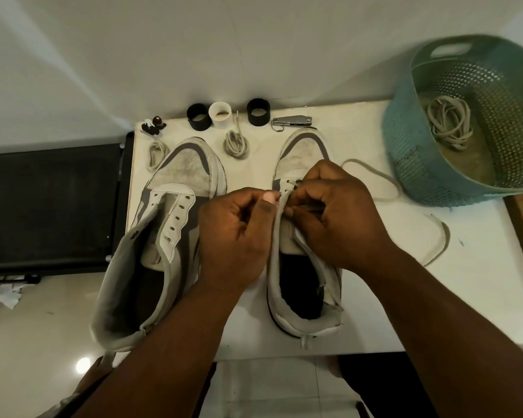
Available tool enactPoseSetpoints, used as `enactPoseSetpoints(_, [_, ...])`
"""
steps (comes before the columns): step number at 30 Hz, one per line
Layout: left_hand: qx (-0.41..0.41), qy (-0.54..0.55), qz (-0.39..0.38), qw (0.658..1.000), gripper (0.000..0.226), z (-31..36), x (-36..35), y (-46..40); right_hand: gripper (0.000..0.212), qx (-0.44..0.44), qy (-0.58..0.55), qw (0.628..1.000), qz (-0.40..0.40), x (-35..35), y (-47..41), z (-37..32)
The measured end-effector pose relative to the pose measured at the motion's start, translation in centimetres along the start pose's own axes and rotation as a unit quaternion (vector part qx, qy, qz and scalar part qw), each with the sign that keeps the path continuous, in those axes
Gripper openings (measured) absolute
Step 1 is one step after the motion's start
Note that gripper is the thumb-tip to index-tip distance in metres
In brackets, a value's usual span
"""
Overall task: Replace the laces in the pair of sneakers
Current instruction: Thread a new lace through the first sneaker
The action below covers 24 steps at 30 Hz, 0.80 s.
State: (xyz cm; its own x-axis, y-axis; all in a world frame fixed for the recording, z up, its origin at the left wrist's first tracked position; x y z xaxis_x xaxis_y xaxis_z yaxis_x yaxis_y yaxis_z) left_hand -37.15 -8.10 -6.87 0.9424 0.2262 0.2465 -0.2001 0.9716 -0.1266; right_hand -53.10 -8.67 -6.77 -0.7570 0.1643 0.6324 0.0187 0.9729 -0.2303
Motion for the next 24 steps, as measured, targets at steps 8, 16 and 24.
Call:
enactPoseSetpoints(8, [0.083,-0.025,-0.048,0.995,0.013,-1.2,-0.4,-1.2,0.004,-0.021,-0.015,0.999,0.048,0.1,0.0,0.6])
enactPoseSetpoints(16, [0.115,0.034,-0.079,0.99,0.007,-1.3,-1.2,-1.0,0.004,-0.017,-0.043,0.996,0.076,0.1,0.2,0.7])
enactPoseSetpoints(24, [0.309,0.239,-0.062,0.918,0.018,-2.7,-2.0,0.4,0.011,-0.072,-0.112,0.99,0.046,-0.1,-0.2,1.4])
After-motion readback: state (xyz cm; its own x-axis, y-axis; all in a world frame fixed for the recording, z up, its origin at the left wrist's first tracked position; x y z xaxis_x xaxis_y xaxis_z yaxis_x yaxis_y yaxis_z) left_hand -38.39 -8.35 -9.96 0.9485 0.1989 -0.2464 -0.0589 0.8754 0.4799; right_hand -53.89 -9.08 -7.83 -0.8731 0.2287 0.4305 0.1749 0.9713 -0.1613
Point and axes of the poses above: each hand's wrist, its own y-axis away from the middle knuckle, its own x-axis out of the back of the hand, z = x × y, the point moved 6 cm from there along -y, towards the middle knuckle, and after that the axes turned 10 degrees about z, right-handed, at the moved point
